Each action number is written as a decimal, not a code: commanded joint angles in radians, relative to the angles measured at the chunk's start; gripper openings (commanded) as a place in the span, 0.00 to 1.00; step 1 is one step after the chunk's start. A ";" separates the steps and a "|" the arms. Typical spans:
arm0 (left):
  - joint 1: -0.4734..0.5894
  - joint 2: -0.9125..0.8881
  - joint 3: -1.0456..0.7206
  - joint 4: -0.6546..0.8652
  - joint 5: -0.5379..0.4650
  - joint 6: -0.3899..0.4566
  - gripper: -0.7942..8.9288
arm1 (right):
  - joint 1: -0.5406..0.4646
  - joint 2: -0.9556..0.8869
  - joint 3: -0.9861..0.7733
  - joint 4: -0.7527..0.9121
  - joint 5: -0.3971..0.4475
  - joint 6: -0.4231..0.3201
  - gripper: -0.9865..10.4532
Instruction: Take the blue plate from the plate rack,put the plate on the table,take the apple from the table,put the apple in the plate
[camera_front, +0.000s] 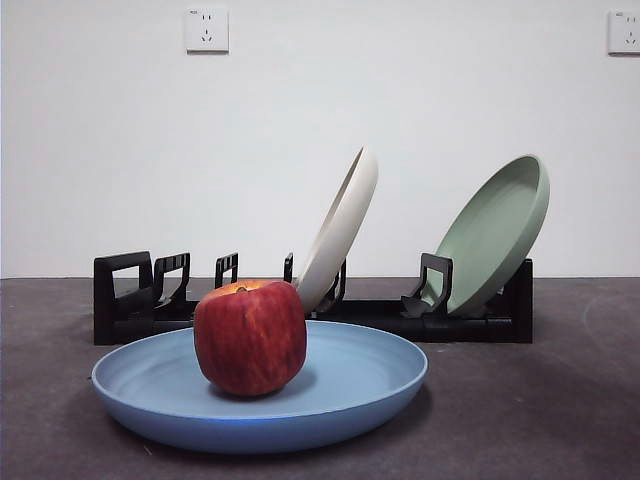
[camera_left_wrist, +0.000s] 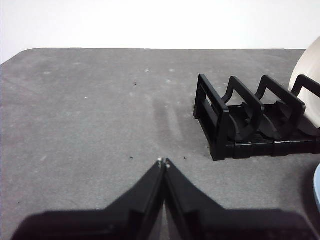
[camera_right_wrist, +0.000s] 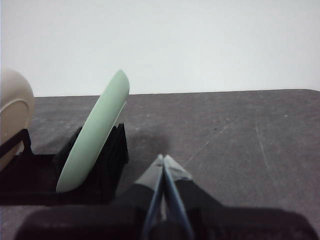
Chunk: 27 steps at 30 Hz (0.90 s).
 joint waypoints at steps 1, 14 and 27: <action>0.003 -0.003 -0.014 0.004 -0.001 -0.002 0.08 | -0.002 -0.036 -0.030 0.008 -0.003 0.023 0.09; 0.003 -0.003 -0.014 0.006 -0.001 -0.002 0.08 | -0.002 -0.035 -0.030 -0.187 0.001 0.102 0.09; 0.003 -0.003 -0.014 0.006 -0.002 -0.002 0.08 | -0.002 -0.034 -0.030 -0.187 0.030 0.100 0.09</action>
